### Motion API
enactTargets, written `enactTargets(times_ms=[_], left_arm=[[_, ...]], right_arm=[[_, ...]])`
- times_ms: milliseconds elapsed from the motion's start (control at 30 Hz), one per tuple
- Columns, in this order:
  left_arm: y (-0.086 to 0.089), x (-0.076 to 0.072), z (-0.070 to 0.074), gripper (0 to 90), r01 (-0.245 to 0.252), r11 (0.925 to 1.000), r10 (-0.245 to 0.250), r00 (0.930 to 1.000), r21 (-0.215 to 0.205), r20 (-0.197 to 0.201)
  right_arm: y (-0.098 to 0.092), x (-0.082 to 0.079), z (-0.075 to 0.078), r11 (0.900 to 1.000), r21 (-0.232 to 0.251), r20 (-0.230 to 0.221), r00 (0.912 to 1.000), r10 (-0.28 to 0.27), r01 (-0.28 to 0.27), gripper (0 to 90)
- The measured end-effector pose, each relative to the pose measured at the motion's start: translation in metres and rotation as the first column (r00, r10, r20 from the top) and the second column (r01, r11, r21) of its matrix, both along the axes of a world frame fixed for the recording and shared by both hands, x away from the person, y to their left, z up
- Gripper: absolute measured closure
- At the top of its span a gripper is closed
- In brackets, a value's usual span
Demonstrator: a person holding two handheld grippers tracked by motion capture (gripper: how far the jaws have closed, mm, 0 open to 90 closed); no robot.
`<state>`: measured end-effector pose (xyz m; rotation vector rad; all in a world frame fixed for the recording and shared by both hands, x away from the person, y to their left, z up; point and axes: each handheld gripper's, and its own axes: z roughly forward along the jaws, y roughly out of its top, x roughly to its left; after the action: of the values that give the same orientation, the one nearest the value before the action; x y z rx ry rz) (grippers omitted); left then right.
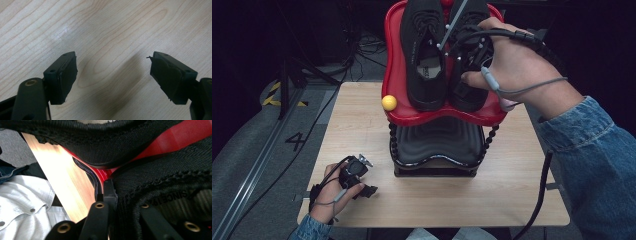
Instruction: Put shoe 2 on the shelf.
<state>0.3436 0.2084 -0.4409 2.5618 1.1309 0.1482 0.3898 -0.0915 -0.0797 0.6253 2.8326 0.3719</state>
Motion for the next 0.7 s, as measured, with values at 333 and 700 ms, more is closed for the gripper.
enactTargets(times_ms=[333,700], left_arm=[[-0.002,0.0,-0.001,22.1,-0.001,0.9999,0.001,0.9999,-0.011,-0.017],[-0.001,0.002,-0.003,22.2,-0.01,0.9999,0.01,0.9994,-0.009,-0.033]], right_arm=[[-0.02,-0.011,0.02,0.987,0.159,0.082,0.9964,-0.024,0.011,60.7],[-0.059,-0.036,0.053,0.952,0.306,0.155,0.9875,-0.028,-0.021,53.2]])
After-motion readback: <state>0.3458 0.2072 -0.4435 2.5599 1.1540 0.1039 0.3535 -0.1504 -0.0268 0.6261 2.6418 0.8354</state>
